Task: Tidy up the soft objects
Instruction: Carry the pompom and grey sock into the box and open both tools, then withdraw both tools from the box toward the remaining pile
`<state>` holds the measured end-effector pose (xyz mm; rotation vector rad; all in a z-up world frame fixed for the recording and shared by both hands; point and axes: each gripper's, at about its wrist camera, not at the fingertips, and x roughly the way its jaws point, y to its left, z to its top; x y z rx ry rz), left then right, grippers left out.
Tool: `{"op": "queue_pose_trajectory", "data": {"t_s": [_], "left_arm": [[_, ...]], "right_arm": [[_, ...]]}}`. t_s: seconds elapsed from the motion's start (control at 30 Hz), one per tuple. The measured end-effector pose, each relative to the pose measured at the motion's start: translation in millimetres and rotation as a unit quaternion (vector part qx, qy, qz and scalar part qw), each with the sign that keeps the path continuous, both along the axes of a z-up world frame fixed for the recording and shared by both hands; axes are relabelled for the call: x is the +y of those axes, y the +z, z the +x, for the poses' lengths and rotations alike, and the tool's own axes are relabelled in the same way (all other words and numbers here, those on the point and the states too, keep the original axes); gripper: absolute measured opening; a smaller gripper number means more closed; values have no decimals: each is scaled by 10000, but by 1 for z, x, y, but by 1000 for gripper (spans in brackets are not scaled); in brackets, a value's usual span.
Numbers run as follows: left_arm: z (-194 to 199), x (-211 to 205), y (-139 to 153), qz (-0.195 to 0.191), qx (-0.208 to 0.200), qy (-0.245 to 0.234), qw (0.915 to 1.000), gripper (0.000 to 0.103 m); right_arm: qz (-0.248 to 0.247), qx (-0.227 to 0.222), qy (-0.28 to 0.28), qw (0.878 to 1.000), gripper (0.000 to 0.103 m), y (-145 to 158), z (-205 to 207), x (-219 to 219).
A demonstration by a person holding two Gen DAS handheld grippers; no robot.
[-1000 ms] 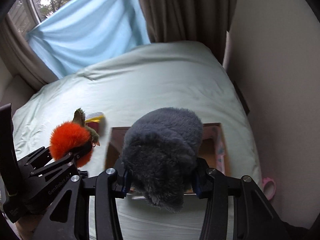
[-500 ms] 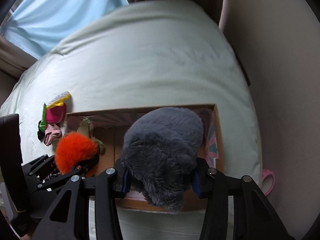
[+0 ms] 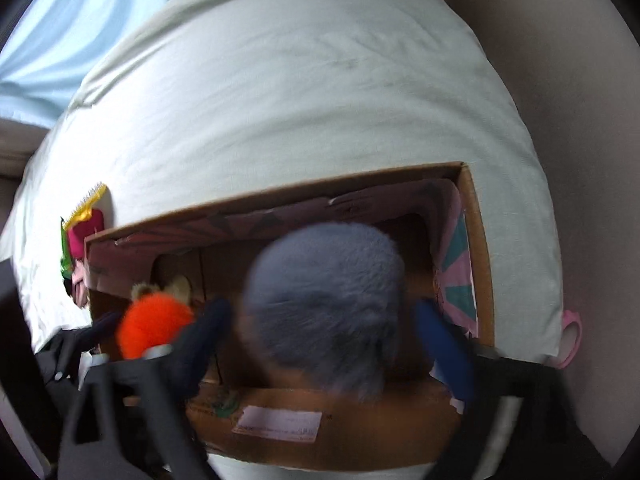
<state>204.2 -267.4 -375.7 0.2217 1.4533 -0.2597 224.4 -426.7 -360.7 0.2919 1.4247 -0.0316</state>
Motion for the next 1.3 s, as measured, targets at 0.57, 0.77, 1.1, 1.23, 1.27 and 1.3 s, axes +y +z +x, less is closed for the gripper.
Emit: {"op": "queue_pose_trajectory", "data": {"t_s": [0.57,0.77,1.1,1.23,1.27,1.3], "left_arm": [[-9,3,46,-358,-184,31,9992,103],[-24,16,90,-499,-559,86,9972,103],[-61,70,181,-687,-1349,381,9877,103],[-77,99,215,-736,-1707,632,9805,103],[-83,109,226,-739,-1822,709,9779,103],[-87,117,233,-724,-1914,766,9758,103]], "right_arm": [[129,-475,-205,9986,103,39,-24,-3],[-20,-817,-84,9966,103,82,-40,4],[-351,-1607,126,9863,103,168,-77,27],[-523,-1958,361,9786,103,204,-93,50],[-547,-2030,425,9767,103,212,-96,57],[-556,-2122,499,9744,103,221,-101,65]]}}
